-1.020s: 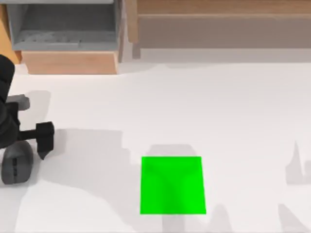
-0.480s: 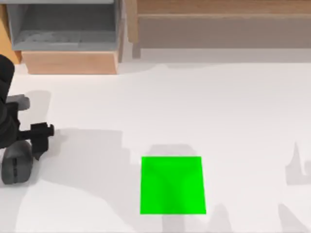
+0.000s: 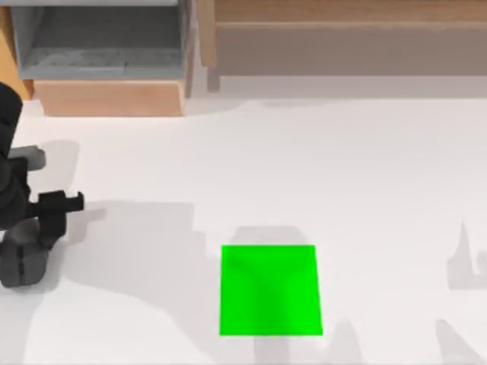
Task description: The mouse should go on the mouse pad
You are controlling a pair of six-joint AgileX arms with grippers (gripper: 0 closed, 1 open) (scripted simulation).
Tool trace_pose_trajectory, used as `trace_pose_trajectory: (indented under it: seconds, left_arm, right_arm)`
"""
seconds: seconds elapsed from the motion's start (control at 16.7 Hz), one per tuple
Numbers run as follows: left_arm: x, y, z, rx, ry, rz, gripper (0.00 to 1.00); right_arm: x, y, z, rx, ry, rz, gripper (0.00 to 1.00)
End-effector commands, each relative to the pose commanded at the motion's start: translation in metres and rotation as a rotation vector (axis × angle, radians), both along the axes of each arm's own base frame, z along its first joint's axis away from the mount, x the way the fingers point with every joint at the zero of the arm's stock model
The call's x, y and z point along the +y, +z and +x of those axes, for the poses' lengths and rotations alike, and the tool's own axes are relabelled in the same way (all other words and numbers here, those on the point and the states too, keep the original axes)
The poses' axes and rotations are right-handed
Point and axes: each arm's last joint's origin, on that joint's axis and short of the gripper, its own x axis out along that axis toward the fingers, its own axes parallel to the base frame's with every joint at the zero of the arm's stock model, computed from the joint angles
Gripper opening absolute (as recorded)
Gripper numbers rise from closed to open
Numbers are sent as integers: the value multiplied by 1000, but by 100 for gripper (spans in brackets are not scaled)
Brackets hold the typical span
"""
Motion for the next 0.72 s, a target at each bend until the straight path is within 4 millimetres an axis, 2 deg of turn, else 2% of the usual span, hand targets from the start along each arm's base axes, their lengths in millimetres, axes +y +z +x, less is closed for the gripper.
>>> trace_pose_trajectory:
  seconds: [0.18, 0.48, 0.6, 0.72]
  left_arm:
    - [0, 25, 4, 1, 3, 0, 0]
    - [0, 83, 0, 18, 0, 0, 0]
    - [0, 95, -2, 3, -1, 0, 0]
    - [0, 96, -2, 3, -1, 0, 0]
  right_arm:
    - [0, 0, 0, 0, 0, 0, 100]
    - [0, 0, 0, 0, 0, 0, 100]
    - [0, 0, 0, 0, 0, 0, 100]
    - [0, 0, 0, 0, 0, 0, 100]
